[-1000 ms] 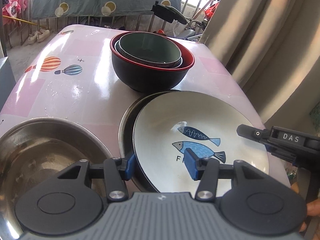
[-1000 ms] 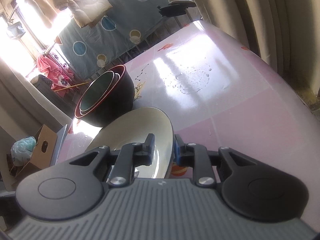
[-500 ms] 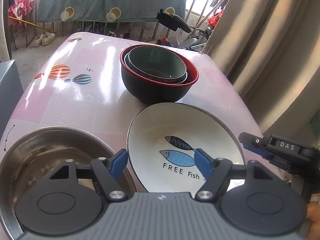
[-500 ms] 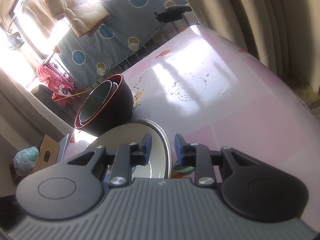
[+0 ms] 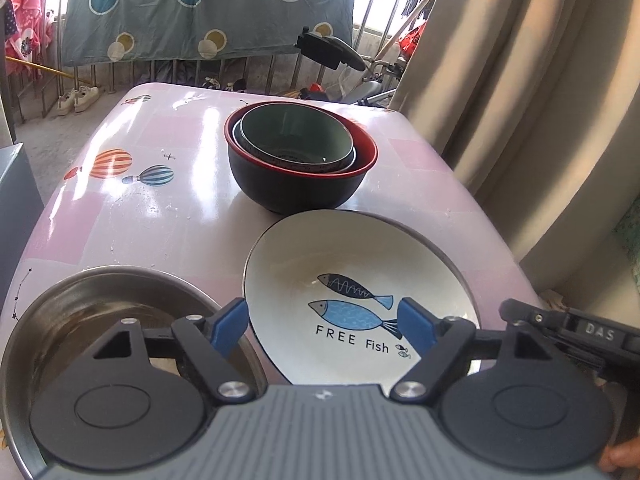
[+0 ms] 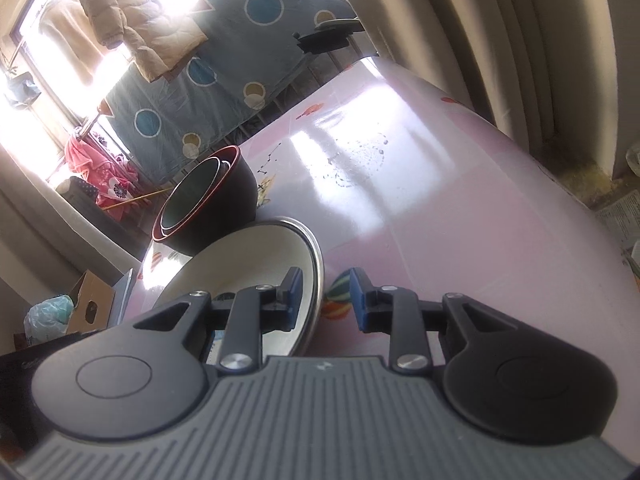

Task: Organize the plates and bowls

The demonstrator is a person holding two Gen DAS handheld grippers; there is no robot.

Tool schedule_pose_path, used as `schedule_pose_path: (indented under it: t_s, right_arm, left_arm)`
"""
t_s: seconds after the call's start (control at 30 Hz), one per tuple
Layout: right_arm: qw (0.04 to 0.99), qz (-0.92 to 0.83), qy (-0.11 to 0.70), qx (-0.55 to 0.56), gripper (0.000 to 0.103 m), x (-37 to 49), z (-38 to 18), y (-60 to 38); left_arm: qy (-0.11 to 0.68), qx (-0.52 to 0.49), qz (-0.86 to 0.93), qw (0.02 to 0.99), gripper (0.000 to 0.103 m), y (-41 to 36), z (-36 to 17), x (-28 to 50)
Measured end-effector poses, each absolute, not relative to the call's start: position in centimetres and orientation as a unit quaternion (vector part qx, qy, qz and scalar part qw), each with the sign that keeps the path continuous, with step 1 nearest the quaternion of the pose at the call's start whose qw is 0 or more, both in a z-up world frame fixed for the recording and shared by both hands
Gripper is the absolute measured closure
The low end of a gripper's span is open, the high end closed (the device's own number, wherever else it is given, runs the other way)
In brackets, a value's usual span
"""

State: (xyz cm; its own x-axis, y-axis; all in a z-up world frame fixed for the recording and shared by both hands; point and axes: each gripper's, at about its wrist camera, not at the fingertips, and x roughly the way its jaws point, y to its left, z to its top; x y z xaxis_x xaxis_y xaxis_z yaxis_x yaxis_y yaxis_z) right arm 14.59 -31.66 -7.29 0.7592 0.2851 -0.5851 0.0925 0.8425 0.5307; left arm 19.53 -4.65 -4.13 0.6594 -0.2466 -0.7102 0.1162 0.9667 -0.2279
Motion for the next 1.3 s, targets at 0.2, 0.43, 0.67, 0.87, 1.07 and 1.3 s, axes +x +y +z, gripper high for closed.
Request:
schedule_pose_path:
  t_s: [0.2, 0.43, 0.67, 0.87, 1.07, 1.3]
  right_arm:
    - [0.892, 0.052, 0.345, 0.288, 0.077, 13.3, -7.6, -32.0]
    - [0.889, 0.058, 0.348, 0.292, 0.077, 13.7, -7.8, -32.2]
    - [0.882, 0.061, 0.358, 0.3, 0.077, 14.3, -8.6, -32.3]
    - [0.881, 0.058, 0.359, 0.302, 0.077, 14.4, -8.9, -32.5]
    - [0.882, 0.05, 0.358, 0.302, 0.075, 14.2, -8.7, -32.4]
    - [0.881, 0.047, 0.358, 0.304, 0.072, 13.4, -8.5, -32.4]
  left_arm:
    - [0.413, -0.084, -0.089, 0.903, 0.021, -4.5, -4.8, 20.2]
    - [0.419, -0.052, -0.076, 0.903, 0.02, -5.9, -5.1, 20.3]
    - [0.436, -0.013, -0.062, 0.898, 0.019, -7.5, -5.7, 20.9]
    - [0.434, 0.013, -0.057, 0.899, 0.014, -8.2, -6.1, 21.2]
    - [0.424, 0.005, -0.069, 0.903, 0.014, -7.4, -5.3, 20.8]
    - [0.378, 0.009, -0.07, 0.923, 0.009, -5.6, -3.0, 18.3]
